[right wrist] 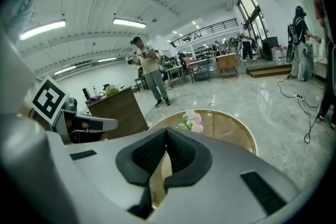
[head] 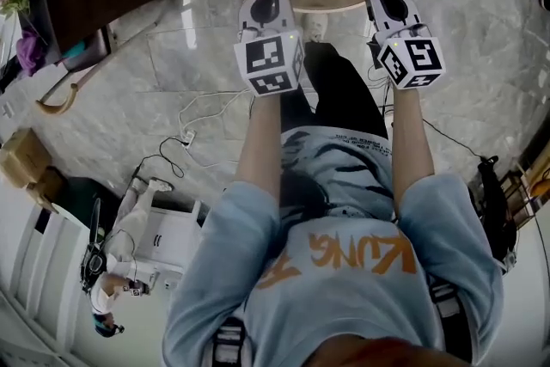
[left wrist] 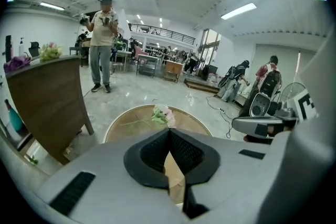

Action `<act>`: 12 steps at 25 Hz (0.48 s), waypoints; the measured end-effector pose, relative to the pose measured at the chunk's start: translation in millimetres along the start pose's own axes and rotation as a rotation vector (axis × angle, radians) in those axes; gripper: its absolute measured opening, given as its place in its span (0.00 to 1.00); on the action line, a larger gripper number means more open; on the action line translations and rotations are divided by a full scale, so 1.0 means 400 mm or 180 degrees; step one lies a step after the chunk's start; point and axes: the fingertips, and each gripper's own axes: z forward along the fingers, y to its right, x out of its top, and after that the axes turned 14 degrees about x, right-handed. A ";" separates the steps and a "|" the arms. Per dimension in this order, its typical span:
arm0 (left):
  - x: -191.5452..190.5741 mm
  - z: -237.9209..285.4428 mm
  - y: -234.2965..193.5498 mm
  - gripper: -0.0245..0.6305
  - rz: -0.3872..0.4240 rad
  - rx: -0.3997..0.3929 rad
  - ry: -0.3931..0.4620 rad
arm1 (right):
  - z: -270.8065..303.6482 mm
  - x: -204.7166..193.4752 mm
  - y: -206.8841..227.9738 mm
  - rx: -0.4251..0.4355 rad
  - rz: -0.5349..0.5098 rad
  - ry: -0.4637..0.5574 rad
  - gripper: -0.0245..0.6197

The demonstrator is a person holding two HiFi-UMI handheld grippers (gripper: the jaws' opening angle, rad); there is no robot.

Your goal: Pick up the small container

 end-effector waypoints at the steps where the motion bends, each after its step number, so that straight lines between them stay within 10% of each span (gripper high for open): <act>1: -0.012 0.017 -0.003 0.07 0.0033 -0.0032 0.0004 | 0.024 -0.023 0.000 0.0027 0.0013 -0.0042 0.06; 12: -0.204 0.197 0.019 0.07 0.0255 -0.0344 -0.0153 | 0.176 -0.294 0.022 0.0299 0.0167 -0.0424 0.06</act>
